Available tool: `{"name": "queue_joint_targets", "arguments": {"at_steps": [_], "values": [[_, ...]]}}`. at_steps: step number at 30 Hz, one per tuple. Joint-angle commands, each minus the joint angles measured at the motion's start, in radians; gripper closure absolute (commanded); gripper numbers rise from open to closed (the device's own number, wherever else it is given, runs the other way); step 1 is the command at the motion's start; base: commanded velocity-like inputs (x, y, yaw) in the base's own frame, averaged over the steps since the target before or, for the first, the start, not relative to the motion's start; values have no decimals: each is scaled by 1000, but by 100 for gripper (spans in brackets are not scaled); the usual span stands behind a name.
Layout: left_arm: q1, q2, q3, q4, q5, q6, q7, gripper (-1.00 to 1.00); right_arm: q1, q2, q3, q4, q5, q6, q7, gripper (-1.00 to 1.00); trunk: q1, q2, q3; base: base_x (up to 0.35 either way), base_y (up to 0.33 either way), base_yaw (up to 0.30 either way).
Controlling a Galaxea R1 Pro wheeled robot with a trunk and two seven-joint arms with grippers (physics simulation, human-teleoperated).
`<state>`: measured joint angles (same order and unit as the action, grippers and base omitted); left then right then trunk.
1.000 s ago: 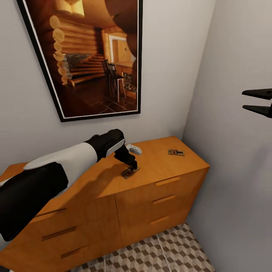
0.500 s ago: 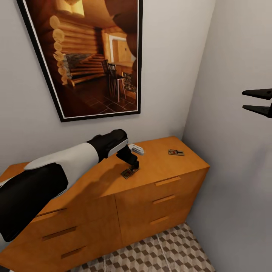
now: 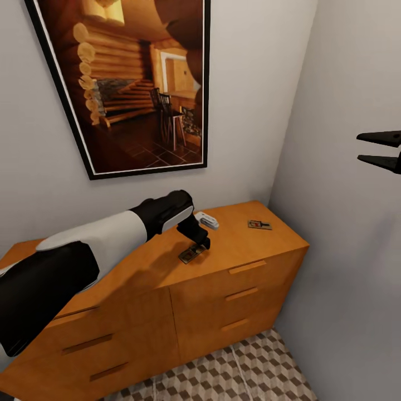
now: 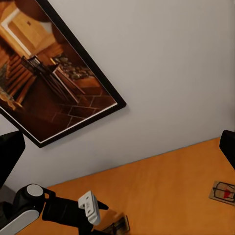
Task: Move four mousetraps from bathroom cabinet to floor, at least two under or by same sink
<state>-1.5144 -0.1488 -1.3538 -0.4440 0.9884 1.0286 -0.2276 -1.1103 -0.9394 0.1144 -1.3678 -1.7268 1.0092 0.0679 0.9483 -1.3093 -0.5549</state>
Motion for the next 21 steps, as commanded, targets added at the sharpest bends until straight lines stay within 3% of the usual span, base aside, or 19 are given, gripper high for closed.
{"name": "queue_joint_targets", "arguments": {"at_steps": [1, 21], "values": [[0, 0, -5, 0, -7, -1, -10, -100, -2, -1, 2, 1, 6, 2, 7, -100, 0, -1, -1, 0, 0, 0], [54, 0, -5, -1, -7, -3, -9, -100, -2, -1, 2, 1, 5, 2, 7, -100, 0, -1, -1, 0, 0, 0]]}}
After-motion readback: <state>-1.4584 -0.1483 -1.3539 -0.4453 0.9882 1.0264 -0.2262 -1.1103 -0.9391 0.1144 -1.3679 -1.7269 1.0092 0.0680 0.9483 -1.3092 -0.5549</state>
